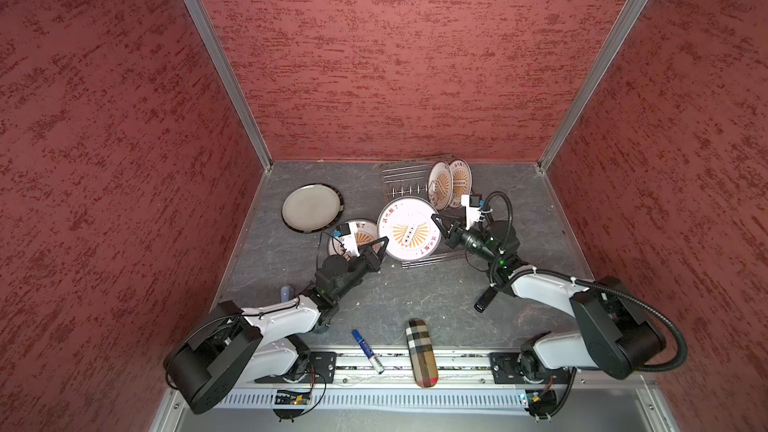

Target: Unload the plates from the dish rack

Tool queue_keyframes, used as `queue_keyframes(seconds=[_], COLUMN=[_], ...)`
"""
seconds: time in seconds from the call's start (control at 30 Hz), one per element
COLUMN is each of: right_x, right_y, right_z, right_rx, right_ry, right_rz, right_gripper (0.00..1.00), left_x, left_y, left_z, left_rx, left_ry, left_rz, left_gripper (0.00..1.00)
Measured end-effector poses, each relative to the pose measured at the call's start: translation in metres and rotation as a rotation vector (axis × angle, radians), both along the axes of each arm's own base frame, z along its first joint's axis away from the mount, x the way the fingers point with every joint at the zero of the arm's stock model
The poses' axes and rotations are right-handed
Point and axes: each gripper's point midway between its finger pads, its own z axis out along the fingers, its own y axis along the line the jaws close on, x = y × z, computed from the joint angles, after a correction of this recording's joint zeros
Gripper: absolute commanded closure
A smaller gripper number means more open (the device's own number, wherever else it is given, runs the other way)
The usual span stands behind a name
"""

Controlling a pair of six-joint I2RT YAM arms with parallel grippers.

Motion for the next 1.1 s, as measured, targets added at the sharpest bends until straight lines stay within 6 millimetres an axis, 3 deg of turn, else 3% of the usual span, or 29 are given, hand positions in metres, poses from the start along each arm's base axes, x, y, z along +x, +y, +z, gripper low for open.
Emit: queue_keyframes(seconds=[0.13, 0.27, 0.4, 0.43, 0.47, 0.8, 1.1], right_x=[-0.001, -0.004, -0.007, -0.008, -0.008, -0.012, -0.021], right_y=[0.001, 0.004, 0.006, 0.007, 0.007, 0.003, 0.005], right_z=[0.000, 0.001, 0.002, 0.002, 0.002, 0.007, 0.007], right_rx=[-0.005, -0.007, -0.010, -0.010, -0.010, -0.006, -0.020], right_ry=[-0.006, -0.015, -0.026, -0.027, -0.025, -0.042, -0.066], right_rz=[0.006, 0.021, 0.038, 0.040, 0.041, 0.018, 0.023], right_gripper=[0.79, 0.61, 0.26, 0.11, 0.02, 0.01, 0.01], left_x=[0.000, 0.000, -0.001, -0.001, -0.001, -0.004, 0.000], left_y=[-0.001, -0.002, -0.001, -0.001, 0.000, 0.018, 0.047], left_z=[0.001, -0.001, -0.004, -0.004, -0.004, -0.003, -0.001], left_rx=[-0.006, -0.003, 0.001, 0.001, 0.002, -0.011, -0.029], left_ry=[-0.006, -0.002, 0.003, 0.004, 0.004, -0.005, -0.006], left_rz=[-0.005, -0.008, -0.008, -0.007, -0.007, 0.033, 0.112], left_gripper=[1.00, 1.00, 1.00, 1.00, 1.00, 1.00, 1.00])
